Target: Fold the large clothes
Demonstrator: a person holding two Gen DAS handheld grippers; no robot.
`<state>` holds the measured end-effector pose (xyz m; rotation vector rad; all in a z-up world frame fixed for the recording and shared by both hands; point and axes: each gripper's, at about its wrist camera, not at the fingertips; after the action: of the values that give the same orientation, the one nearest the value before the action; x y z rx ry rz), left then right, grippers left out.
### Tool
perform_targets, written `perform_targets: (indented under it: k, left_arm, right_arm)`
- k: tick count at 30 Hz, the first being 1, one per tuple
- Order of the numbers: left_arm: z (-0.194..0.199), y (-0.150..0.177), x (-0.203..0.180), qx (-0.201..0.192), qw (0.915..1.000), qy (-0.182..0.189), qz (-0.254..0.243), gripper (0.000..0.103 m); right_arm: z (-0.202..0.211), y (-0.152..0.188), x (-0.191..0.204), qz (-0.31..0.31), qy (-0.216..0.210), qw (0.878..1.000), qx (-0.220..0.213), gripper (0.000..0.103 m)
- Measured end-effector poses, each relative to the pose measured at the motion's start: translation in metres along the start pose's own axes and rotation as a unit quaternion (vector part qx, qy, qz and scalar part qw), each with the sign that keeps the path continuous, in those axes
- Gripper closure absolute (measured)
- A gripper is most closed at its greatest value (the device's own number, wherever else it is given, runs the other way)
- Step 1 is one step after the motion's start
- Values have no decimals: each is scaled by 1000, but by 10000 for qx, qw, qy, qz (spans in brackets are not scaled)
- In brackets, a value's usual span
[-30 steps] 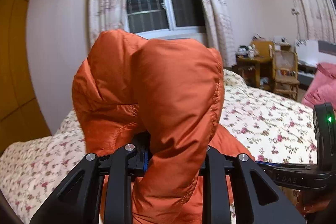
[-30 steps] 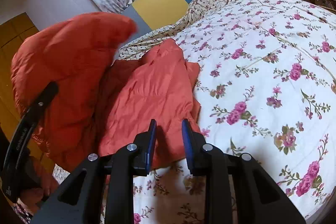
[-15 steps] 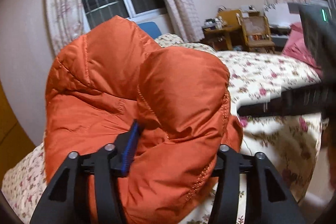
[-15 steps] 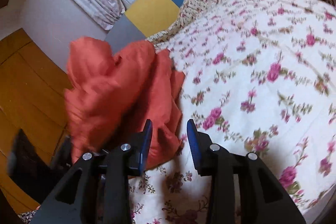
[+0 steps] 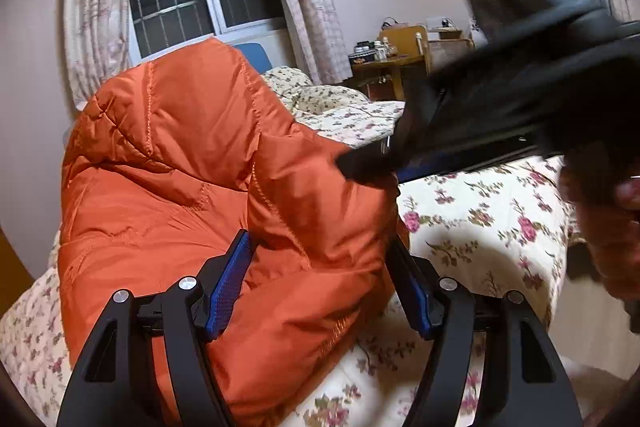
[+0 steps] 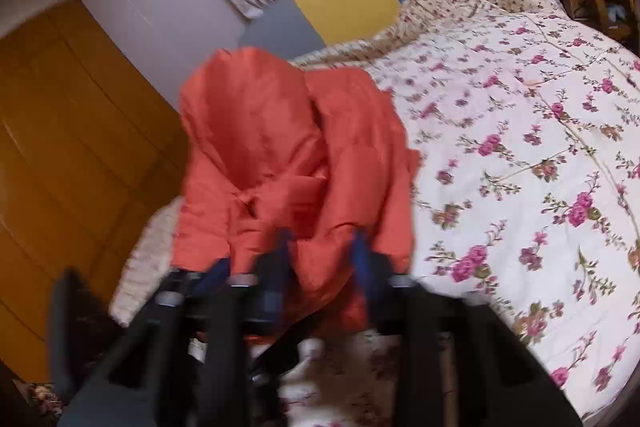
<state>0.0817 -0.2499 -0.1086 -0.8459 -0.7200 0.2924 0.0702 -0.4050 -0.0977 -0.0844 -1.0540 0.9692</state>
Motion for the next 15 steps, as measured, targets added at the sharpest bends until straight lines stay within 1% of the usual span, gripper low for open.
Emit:
perform_targets:
  k: [1, 4, 6, 7, 8, 9, 11, 13, 14, 15]
  left_arm:
    - [5, 0, 1, -35, 10000, 74, -6, 37]
    - [26, 5, 5, -132, 9994, 231, 214, 37]
    - [39, 10, 15, -154, 9980, 244, 560, 37]
    - [44, 13, 20, -180, 9969, 206, 734, 37]
    - [49, 15, 27, -204, 9956, 137, 909, 37]
    - [54, 19, 39, -208, 9930, -6, 1162, 37]
    - [59, 25, 56, -175, 9883, -274, 1493, 37]
    - [60, 33, 83, -84, 9789, -772, 1889, 36]
    - [58, 35, 91, -13, 9751, -940, 2011, 32]
    - [53, 38, 107, 116, 9673, -1218, 2222, 31]
  right_arm:
    - [-3, 2, -4, -13, 226, 9997, -39, 94]
    - [-15, 11, -26, -102, 602, 9981, -74, 95]
    - [-23, 17, -40, -230, 725, 9971, -101, 96]
    - [-27, 20, -47, -287, 830, 9961, -111, 96]
    - [-29, 22, -53, -364, 827, 9959, -98, 96]
    - [-29, 24, -60, -521, 719, 9960, -96, 96]
    - [-26, 25, -64, -657, 570, 9961, -127, 96]
    - [-24, 25, -62, -587, 591, 9964, -137, 96]
    - [-23, 25, -62, -567, 597, 9965, -137, 96]
    - [-22, 24, -61, -545, 613, 9965, -135, 96]
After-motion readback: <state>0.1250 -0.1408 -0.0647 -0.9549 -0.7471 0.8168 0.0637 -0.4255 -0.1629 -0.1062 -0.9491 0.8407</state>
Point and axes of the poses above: each gripper's, at about its wrist camera, not at the fingertips, and z roughly against the way its jaws point, x to its left, y to its underside, and after that the axes turned 15 degrees about -z, right-handed
